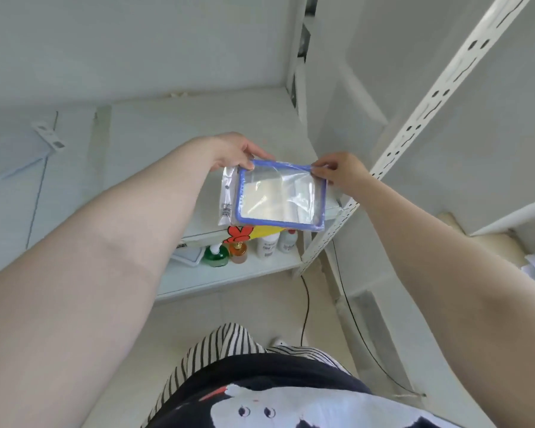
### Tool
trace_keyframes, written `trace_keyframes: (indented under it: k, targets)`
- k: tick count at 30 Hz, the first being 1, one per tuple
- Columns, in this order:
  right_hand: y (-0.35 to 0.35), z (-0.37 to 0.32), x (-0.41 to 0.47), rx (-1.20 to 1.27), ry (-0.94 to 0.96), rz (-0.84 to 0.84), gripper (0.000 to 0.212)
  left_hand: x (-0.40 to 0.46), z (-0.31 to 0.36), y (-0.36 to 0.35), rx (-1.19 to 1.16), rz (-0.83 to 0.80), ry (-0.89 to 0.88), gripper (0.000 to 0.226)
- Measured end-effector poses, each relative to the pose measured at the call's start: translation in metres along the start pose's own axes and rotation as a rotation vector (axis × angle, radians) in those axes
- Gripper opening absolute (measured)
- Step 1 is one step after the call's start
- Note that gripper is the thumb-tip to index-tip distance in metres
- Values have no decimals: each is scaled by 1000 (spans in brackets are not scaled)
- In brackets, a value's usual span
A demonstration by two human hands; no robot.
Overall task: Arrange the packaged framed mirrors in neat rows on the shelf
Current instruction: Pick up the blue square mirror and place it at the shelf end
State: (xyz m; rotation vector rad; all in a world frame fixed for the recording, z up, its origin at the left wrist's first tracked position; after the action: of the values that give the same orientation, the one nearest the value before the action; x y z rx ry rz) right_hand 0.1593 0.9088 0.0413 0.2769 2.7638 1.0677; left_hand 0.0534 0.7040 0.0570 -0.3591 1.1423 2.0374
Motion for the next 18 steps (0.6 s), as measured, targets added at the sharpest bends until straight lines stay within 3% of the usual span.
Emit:
trace_keyframes:
  k: [3, 6, 8, 10, 12, 14, 18]
  targets:
    - [-8, 2, 14, 150, -25, 43, 6, 11, -7, 18, -144, 256, 9, 48]
    - [-18, 4, 31, 299, -130, 159, 5, 22, -25, 33, -186, 533, 225, 66]
    - [-25, 7, 42, 402, -241, 237, 12, 24, -36, 24, -194, 508, 446, 75]
    - [-33, 8, 56, 545, -341, 307, 23, 32, -40, 6, -412, 366, 529, 73]
    - [-39, 8, 72, 690, -416, 375, 26, 46, -35, -12, -778, 218, 487, 67]
    - [-43, 7, 88, 783, -458, 412, 26, 61, -30, -16, -1035, 170, 389, 61]
    - [-50, 13, 120, 907, -452, 448, 24, 94, -28, 0, -1115, 255, 274, 55]
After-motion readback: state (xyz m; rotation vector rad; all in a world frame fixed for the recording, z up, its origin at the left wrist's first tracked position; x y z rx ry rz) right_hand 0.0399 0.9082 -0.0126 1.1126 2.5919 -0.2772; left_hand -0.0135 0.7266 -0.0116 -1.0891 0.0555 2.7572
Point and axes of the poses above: each hand's wrist, its own x-axis towards the middle knuckle, its own y-axis out of the back of the hand, z = x × y, the point moved 5 cm from there along x, towards the middle knuckle, and after that the axes turned 10 degrees about y, right-handed, at the moved point
